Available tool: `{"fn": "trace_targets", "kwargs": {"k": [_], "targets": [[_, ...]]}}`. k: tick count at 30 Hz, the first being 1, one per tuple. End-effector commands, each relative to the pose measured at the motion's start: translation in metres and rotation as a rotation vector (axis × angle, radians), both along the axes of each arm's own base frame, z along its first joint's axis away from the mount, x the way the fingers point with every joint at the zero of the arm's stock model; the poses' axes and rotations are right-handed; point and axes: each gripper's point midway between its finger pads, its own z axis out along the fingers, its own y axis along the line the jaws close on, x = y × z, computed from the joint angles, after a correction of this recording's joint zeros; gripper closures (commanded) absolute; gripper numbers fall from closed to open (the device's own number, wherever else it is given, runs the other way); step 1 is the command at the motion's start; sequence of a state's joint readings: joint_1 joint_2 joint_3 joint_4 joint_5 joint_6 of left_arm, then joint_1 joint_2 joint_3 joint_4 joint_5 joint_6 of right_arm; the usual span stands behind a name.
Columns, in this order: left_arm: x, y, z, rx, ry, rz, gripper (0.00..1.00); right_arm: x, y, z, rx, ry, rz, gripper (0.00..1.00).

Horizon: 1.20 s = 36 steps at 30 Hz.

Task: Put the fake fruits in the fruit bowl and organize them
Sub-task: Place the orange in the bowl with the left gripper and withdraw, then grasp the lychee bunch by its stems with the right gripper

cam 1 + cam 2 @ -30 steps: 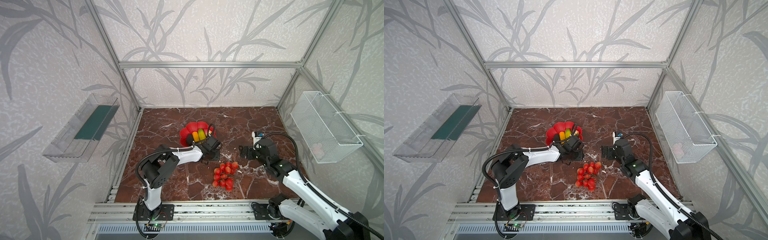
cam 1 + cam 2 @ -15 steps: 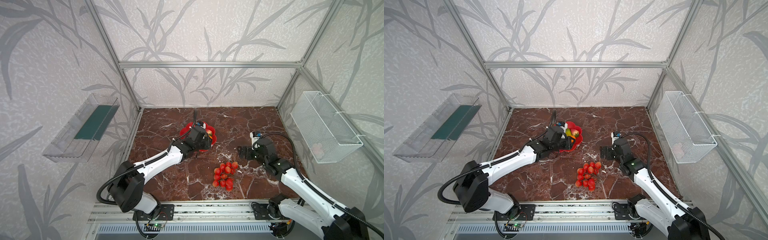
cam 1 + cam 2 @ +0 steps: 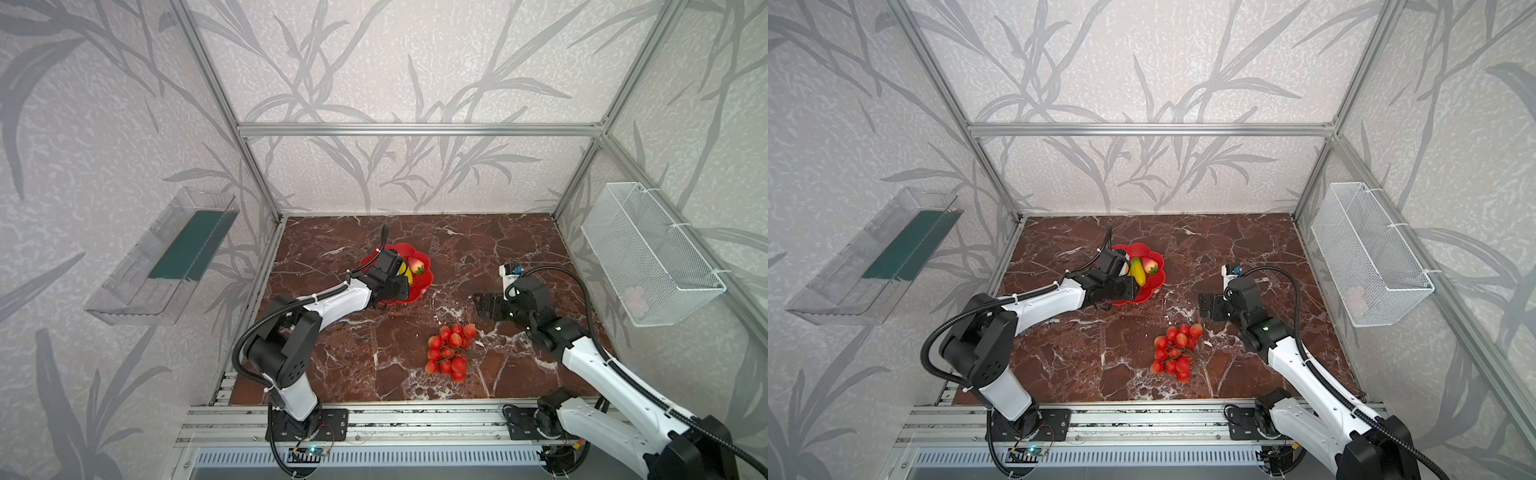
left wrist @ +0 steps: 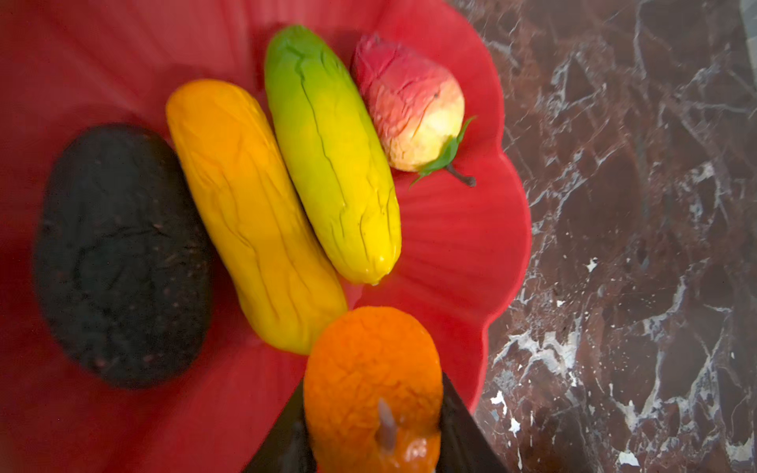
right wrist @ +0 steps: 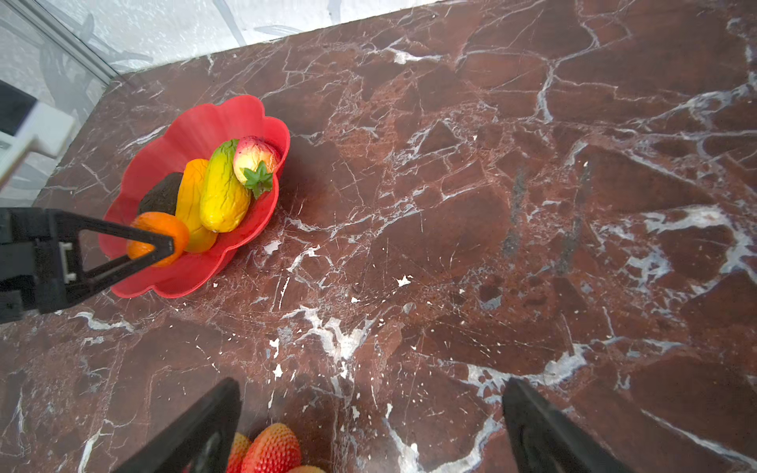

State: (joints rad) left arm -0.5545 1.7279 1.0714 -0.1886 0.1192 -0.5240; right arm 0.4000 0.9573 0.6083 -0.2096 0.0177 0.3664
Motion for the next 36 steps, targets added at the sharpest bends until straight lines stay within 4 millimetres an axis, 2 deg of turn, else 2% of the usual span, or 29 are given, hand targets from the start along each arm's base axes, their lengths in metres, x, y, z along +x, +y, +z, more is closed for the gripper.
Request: {"fn": "trace_targets", "kwargs": {"k": [1,5,8,11,16,18,21,25,29,36], "targets": [[0.003,-0.006,0.001,-0.005,0.017,-0.009,0.52,-0.003,-0.003,0.001,-0.003,0.0,-0.004,0.01],[0.005,-0.008,0.011,-0.021,-0.008,-0.012,0.36,-0.004,-0.001,0.003,-0.008,0.001,0.01,0.01],[0.009,-0.003,0.031,-0.02,-0.057,-0.002,0.31,-0.006,0.0,0.003,-0.007,0.011,0.023,0.0],[0.011,0.004,0.059,-0.015,-0.134,0.013,0.28,-0.012,0.005,0.0,0.002,0.041,0.057,0.03],[0.007,0.038,0.116,-0.008,-0.35,0.12,0.23,-0.038,0.017,-0.01,0.054,0.143,0.147,0.09],[0.0,0.058,0.137,-0.019,-0.45,0.184,0.19,-0.052,0.02,-0.015,0.075,0.19,0.169,0.11],[-0.015,0.087,0.159,-0.043,-0.569,0.276,0.14,-0.075,0.024,-0.023,0.111,0.256,0.202,0.15],[-0.037,0.114,0.167,-0.069,-0.666,0.339,0.08,-0.101,0.03,-0.032,0.136,0.318,0.23,0.19],[-0.05,0.133,0.159,-0.043,-0.67,0.386,0.06,-0.118,0.04,-0.042,0.148,0.368,0.252,0.23],[-0.056,0.142,0.152,-0.041,-0.656,0.417,0.06,-0.136,0.058,-0.063,0.125,0.426,0.289,0.29]]}}
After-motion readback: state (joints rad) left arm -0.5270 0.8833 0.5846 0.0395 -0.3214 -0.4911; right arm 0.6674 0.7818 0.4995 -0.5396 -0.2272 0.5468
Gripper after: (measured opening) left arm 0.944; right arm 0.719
